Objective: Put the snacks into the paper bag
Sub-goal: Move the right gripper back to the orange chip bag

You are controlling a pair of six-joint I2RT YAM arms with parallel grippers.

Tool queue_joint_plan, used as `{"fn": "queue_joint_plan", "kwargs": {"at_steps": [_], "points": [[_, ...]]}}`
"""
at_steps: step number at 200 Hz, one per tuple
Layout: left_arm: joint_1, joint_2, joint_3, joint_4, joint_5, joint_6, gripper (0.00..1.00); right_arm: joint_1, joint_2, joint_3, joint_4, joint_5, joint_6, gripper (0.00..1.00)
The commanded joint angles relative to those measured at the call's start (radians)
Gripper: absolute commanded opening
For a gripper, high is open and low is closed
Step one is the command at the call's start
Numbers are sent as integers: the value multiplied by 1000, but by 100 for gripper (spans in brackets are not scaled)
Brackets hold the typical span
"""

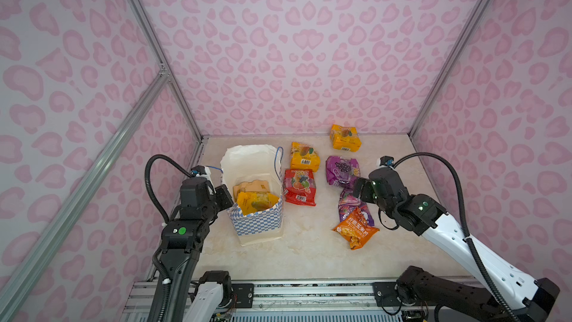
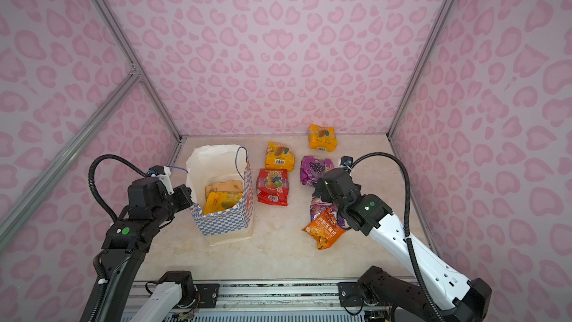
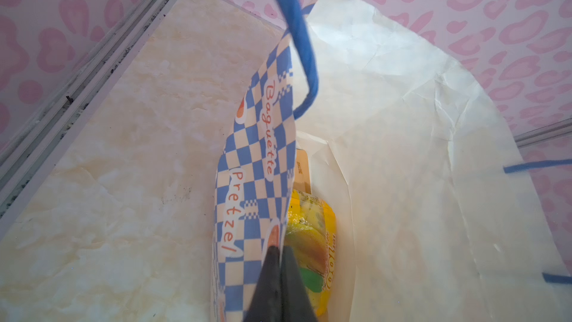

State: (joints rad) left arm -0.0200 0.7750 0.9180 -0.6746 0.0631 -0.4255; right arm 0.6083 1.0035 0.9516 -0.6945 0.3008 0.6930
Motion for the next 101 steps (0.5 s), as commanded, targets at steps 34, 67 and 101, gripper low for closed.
{"fn": "queue_joint_plan", "kwargs": {"at_steps": [34,67,101], "points": [[-1,1,-5,10,-1,7,3,-51,-78,-303,16,-273,193,98],[-1,4,-5,11,-13,8,3,-54,-71,-403,50,-338,237,98],[-3,10,-9,13,-23,8,3,-74,-25,-464,121,-400,257,98]]}}
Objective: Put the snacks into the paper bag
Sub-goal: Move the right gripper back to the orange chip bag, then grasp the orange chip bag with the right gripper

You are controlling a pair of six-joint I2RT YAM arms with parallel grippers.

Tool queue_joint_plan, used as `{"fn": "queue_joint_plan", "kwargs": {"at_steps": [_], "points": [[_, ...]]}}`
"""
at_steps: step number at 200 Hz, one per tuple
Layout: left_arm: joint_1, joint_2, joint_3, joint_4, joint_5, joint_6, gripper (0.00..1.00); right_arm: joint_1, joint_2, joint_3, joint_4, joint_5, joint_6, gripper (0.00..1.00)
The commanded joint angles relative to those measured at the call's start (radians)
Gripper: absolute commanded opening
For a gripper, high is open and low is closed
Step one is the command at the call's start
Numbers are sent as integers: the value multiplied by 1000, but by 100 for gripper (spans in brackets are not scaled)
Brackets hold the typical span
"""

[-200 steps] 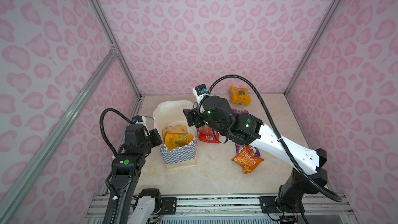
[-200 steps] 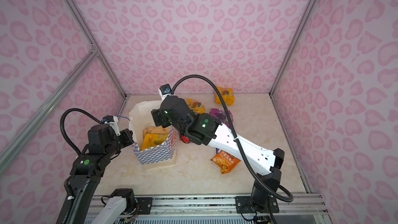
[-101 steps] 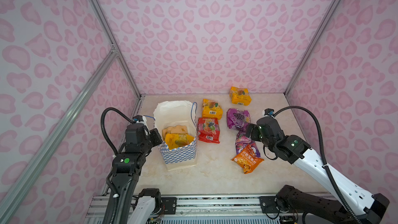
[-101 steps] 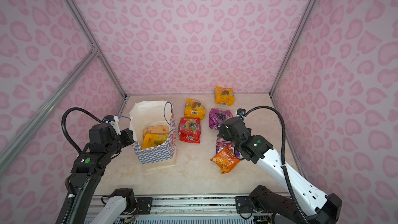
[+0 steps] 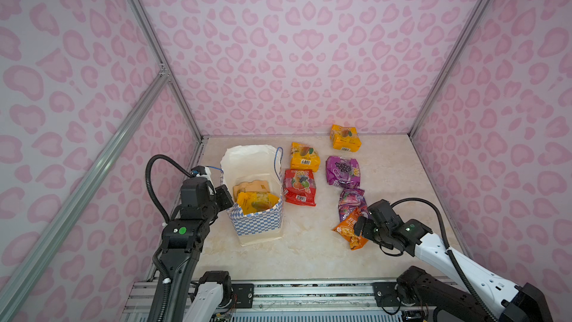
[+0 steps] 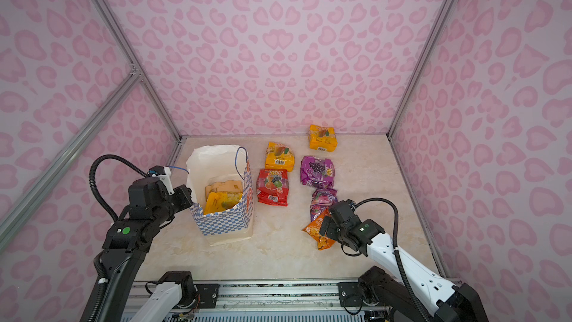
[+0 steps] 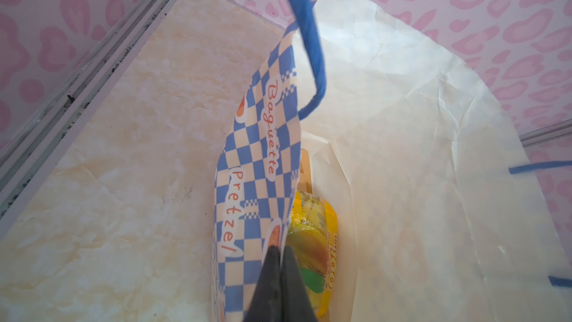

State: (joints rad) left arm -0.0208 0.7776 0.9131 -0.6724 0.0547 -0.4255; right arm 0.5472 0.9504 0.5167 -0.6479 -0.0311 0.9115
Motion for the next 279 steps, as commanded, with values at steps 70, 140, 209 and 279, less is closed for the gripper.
{"fn": "queue_joint_plan", "kwargs": {"at_steps": [70,140,209,279], "points": [[-47,10,-3,6,-26,15,3,-14,77,-70,207,-123,-3,83],[-48,5,-4,14,-13,16,3,-15,58,-94,318,-129,-61,56],[-54,4,-5,23,18,9,3,9,-56,-84,297,-48,-96,28],[-54,29,-5,23,29,9,3,86,-26,85,258,25,-170,14]]}}
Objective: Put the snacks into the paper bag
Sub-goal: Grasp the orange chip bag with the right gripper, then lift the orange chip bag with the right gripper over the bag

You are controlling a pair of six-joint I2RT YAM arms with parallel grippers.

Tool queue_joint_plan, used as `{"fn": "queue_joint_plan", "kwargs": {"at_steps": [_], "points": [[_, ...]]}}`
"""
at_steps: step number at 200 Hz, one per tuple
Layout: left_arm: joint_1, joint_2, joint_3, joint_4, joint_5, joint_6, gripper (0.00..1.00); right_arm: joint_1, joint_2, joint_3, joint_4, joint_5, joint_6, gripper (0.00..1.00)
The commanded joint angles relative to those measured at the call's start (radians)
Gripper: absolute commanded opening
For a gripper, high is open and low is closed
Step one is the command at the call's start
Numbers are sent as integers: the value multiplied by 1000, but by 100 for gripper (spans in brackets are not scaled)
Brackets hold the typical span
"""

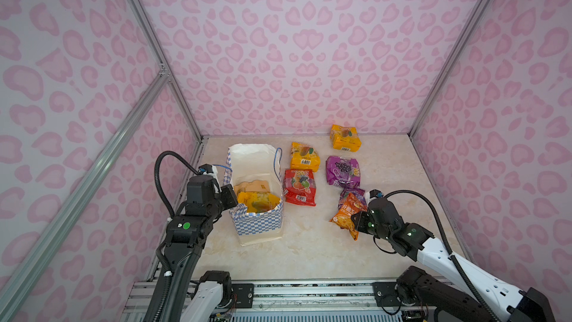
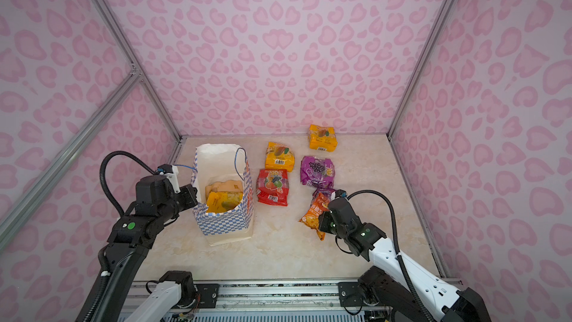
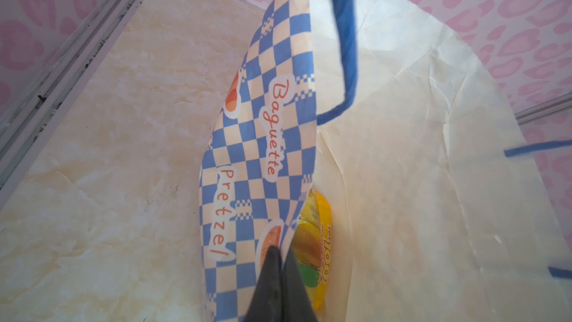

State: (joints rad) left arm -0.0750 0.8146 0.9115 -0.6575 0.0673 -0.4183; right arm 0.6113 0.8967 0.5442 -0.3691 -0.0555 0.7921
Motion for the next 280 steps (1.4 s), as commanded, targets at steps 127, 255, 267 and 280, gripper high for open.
{"fn": "queue_joint_plan", "kwargs": {"at_steps": [127,255,267,280], "points": [[-4,-22,-3,11,16,4,3,113,246,562,-84,99,-281,10],[-4,-19,-4,10,22,7,4,358,608,1327,-87,124,-516,7],[-3,-21,-4,10,20,7,4,372,669,1399,-98,103,-517,7],[-4,-23,-5,11,17,7,4,391,728,1474,-108,84,-519,7]]}}
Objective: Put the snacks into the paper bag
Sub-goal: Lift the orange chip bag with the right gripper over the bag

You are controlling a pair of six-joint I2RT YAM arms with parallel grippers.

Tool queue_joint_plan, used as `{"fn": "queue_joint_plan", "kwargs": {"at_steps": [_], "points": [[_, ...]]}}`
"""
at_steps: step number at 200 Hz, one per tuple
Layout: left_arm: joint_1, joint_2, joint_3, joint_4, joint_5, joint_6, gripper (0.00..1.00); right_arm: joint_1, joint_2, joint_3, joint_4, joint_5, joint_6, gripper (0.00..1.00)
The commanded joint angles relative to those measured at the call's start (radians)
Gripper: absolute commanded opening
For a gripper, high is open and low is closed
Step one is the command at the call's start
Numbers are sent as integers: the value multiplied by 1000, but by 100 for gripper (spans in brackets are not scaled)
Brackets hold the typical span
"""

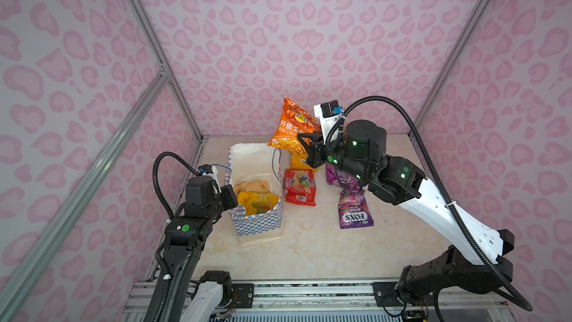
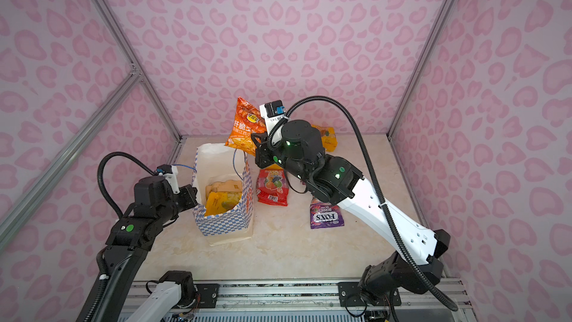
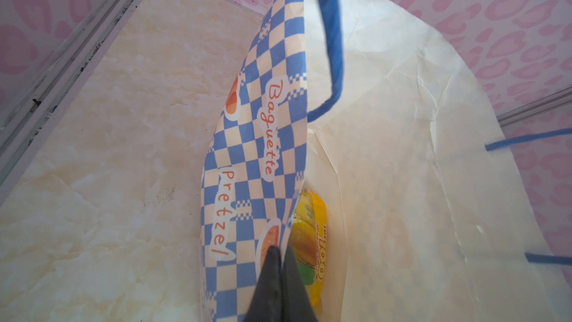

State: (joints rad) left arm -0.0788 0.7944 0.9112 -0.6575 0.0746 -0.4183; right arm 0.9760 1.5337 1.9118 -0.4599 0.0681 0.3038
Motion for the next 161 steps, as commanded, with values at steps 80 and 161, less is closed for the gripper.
{"fn": "queue_joint_plan", "kwargs": {"at_steps": [80,161], "points": [[-1,-8,-3,9,4,9,4,69,350,268,-38,-113,39,4],[0,-19,-4,8,-3,7,4,69,449,229,-98,-70,82,1]]}}
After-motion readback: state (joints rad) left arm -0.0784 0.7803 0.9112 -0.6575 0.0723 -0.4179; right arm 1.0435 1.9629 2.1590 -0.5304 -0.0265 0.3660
